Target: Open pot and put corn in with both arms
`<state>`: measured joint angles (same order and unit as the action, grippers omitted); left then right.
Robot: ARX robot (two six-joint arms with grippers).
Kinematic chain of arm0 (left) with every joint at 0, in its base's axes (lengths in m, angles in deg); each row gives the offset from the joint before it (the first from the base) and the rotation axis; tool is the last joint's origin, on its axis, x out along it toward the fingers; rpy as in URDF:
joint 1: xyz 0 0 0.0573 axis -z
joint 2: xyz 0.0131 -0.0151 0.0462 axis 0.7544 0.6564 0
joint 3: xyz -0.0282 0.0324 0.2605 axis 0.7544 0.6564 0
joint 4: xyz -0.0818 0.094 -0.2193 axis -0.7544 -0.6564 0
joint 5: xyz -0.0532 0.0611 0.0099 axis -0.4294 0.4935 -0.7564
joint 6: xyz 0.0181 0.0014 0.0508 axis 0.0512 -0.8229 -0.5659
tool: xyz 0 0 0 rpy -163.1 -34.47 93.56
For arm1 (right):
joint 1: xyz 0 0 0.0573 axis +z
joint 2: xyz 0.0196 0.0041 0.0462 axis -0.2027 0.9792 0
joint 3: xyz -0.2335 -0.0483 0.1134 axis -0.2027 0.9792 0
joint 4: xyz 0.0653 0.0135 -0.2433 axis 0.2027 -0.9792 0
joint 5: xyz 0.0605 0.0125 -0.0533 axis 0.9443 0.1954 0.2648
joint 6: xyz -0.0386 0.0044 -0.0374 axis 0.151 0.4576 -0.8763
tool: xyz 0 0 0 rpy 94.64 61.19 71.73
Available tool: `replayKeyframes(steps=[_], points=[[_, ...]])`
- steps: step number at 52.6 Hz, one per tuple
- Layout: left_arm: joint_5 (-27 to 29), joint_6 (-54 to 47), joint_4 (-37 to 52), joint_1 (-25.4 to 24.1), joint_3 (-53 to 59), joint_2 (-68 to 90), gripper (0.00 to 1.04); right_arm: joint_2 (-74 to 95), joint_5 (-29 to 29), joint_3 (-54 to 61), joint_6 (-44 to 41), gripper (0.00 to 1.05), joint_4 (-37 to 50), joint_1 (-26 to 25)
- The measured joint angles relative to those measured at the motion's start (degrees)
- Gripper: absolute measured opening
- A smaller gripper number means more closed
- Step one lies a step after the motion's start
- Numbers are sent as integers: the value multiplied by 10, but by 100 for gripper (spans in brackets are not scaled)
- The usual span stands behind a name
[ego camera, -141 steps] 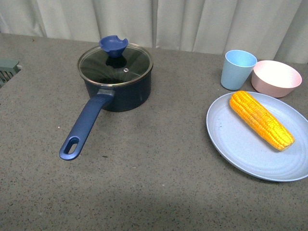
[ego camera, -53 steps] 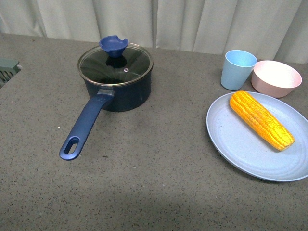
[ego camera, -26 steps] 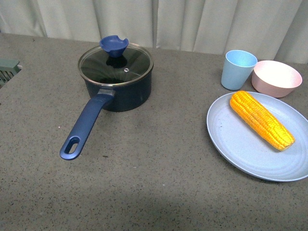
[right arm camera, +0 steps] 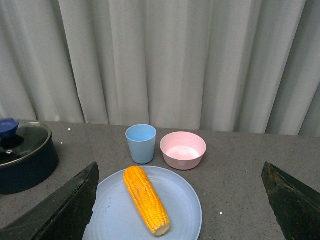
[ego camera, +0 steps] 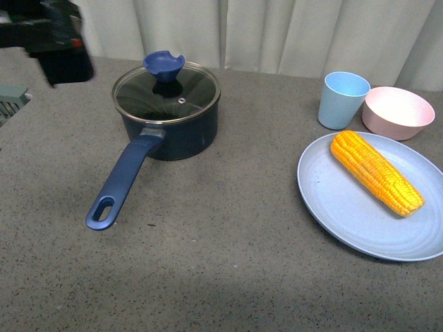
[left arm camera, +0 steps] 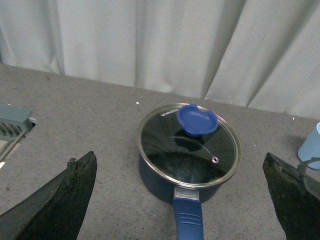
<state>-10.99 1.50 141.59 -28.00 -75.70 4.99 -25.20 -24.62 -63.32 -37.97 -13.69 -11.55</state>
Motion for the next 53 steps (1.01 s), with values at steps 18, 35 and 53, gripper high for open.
replayKeyframes(steps=[18,35,53], points=[[-26,-28,-3,0,-213,261,98,0,0,0,0,95,0,0],[-63,-60,-13,-3,-336,369,98,0,0,0,0,95,0,0],[-52,-69,-38,-15,-426,442,98,0,0,0,0,95,0,0]])
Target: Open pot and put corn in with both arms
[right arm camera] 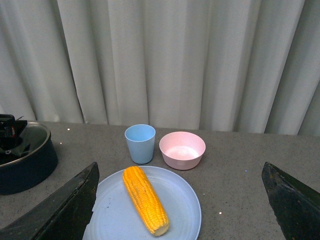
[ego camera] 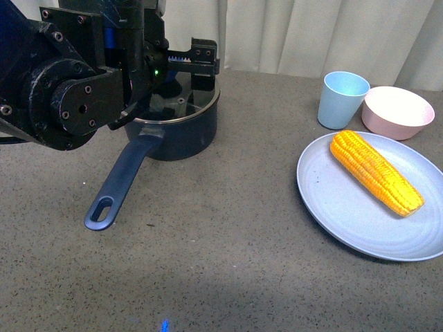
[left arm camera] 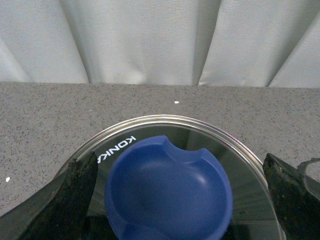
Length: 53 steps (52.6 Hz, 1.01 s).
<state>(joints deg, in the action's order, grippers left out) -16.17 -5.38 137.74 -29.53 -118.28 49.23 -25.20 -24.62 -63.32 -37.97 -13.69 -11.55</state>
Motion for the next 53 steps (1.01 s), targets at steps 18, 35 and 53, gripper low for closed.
replayKeyframes(steps=[18,35,53], points=[[5,-1,-14,-6,-33,30,98,0,0,0,0,95,0,0],[5,-4,-14,-10,-34,32,84,0,0,0,0,95,0,0],[-4,-9,10,-12,-33,27,63,0,0,0,0,95,0,0]])
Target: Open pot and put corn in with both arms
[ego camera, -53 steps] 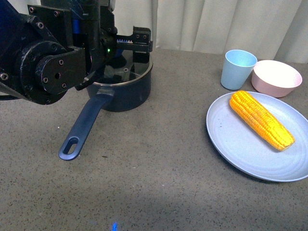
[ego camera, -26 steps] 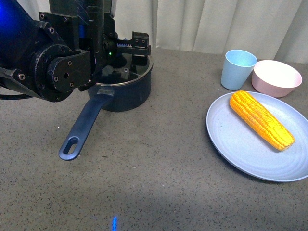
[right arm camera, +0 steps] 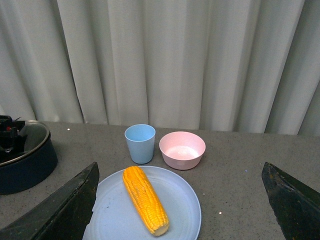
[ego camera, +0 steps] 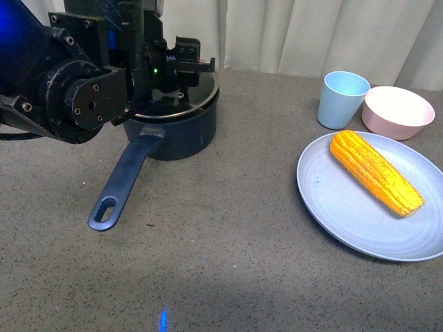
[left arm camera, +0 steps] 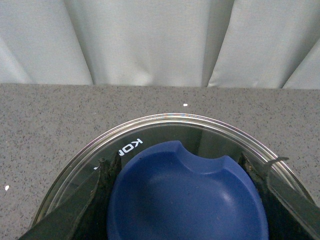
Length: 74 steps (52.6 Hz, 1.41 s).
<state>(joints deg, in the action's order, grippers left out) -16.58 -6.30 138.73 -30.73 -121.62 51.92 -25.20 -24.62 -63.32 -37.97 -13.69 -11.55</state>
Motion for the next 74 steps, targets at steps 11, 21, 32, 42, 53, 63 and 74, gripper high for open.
replayKeyframes(steps=[11,21,32,42,53,63,74], points=[[-5,7,7,-16,7,-47,63,0,0,0,0,95,0,0],[-29,2,35,-94,42,-76,63,0,0,0,0,95,0,0],[-62,-16,65,-177,91,-72,63,0,0,0,0,95,0,0],[-63,4,88,-210,95,-44,63,0,0,0,0,95,0,0],[-78,0,116,-213,93,17,63,0,0,0,0,95,0,0],[-86,-14,133,-212,85,73,63,0,0,0,0,95,0,0],[-85,-17,134,-211,76,96,63,0,0,0,0,95,0,0]])
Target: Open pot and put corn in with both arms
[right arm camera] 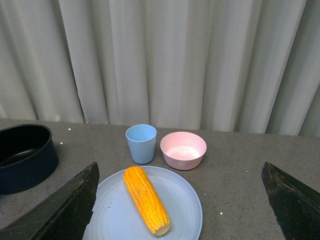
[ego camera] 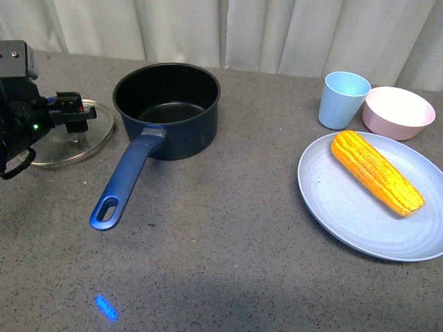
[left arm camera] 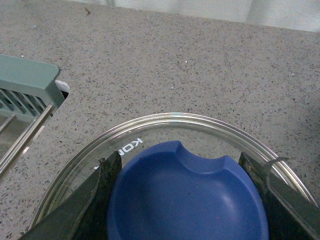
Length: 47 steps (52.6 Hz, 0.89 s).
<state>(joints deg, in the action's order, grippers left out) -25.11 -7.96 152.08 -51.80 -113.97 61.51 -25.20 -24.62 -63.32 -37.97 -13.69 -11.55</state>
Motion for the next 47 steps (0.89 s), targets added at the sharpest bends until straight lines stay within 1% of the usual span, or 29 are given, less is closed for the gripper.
replayKeyframes(steps=[14,15,16,19,21,22,26,29,36,43,45,46,47], points=[[15,-4,3,2,-3,10,63,0,0,0,0,95,0,0],[16,-5,3,2,-3,10,65,0,0,0,0,95,0,0],[20,-5,3,2,-3,10,69,0,0,0,0,95,0,0],[25,-5,-2,2,-3,10,76,0,0,0,0,95,0,0],[27,-5,-3,2,-1,6,83,0,0,0,0,95,0,0],[28,-5,-3,2,0,4,85,0,0,0,0,95,0,0],[41,-3,-9,1,19,-24,100,0,0,0,0,95,0,0],[46,3,-9,0,45,-62,97,0,0,0,0,95,0,0],[56,15,-5,-3,104,-147,98,0,0,0,0,95,0,0],[56,-3,25,-7,193,-248,98,0,0,0,0,95,0,0],[61,-3,16,-15,229,-292,98,0,0,0,0,95,0,0],[51,-2,14,-20,243,-305,97,0,0,0,0,95,0,0],[6,2,42,-31,266,-321,92,0,0,0,0,95,0,0]])
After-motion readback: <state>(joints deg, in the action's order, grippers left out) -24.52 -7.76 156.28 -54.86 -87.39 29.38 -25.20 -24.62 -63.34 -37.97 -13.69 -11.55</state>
